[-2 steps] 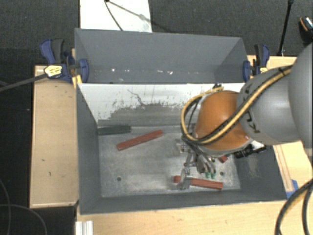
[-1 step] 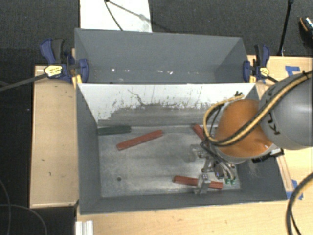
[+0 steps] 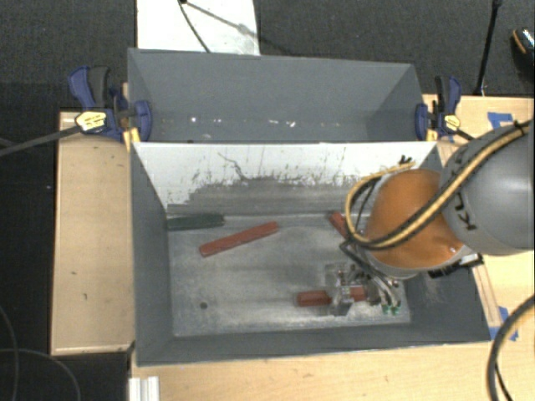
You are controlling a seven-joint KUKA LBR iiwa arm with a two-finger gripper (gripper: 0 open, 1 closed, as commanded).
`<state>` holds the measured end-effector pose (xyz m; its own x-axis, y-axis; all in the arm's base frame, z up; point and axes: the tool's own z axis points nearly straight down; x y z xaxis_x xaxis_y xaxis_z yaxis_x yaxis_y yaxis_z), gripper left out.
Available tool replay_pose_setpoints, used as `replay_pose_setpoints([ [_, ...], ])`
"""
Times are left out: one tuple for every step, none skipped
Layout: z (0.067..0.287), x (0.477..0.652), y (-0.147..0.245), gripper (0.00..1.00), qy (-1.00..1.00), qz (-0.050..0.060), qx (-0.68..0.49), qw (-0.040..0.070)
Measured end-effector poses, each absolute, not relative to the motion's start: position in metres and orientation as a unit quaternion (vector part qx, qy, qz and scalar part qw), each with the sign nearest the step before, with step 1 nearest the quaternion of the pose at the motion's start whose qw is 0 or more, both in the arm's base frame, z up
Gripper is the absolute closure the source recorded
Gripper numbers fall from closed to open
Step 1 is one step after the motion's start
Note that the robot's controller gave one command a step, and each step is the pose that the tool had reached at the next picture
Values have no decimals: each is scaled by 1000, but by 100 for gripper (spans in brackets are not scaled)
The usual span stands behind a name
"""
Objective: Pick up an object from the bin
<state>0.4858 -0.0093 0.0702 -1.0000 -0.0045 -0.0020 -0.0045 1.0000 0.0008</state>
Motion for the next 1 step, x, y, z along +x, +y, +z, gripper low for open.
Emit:
replay_pose_setpoints([
  [209, 500, -1, 100, 1000, 0, -9, 5],
])
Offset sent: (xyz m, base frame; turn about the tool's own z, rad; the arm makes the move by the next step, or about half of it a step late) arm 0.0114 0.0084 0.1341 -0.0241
